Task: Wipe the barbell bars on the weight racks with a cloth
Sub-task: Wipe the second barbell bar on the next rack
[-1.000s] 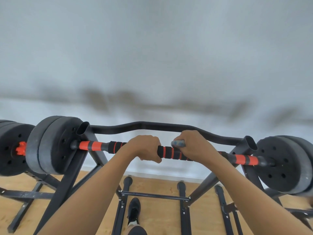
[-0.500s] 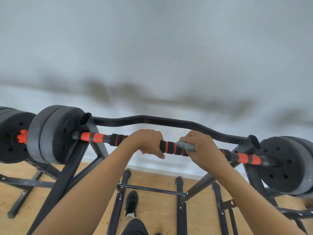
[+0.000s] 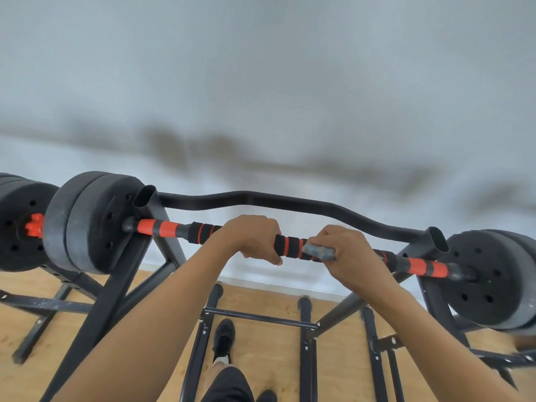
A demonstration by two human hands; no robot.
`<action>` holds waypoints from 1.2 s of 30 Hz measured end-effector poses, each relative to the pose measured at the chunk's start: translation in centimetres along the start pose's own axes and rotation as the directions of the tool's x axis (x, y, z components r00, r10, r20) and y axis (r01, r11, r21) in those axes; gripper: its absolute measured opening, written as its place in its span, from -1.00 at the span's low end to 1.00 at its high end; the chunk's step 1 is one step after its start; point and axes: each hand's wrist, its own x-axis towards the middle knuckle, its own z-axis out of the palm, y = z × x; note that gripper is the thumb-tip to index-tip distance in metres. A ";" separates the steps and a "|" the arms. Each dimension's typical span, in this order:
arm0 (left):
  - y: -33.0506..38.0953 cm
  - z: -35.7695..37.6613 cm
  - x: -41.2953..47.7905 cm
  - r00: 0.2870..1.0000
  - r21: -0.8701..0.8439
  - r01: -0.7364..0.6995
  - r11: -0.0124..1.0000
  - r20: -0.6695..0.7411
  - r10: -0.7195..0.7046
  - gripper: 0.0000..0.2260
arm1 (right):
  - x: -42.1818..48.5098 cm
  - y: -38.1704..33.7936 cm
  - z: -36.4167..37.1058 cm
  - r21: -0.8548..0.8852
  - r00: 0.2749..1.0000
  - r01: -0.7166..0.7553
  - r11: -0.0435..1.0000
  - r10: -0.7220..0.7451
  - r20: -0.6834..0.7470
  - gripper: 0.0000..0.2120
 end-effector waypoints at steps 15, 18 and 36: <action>-0.3 0.9 0.4 0.998 0.035 0.006 0.999 -0.061 -0.003 -0.72 | 3.8 -1.5 -1.0 -0.200 0.985 0.027 0.979 0.008 0.173 -0.85; -0.3 0.9 0.5 0.999 0.032 0.001 1.000 -0.042 0.001 -0.71 | 2.8 -2.1 -0.9 -0.243 0.986 0.106 0.964 -0.069 0.154 -0.86; -0.2 0.4 0.2 1.000 0.012 0.002 1.000 -0.014 -0.002 -0.76 | 3.9 -2.2 -0.7 -0.191 0.985 -0.019 0.981 0.051 0.165 -0.85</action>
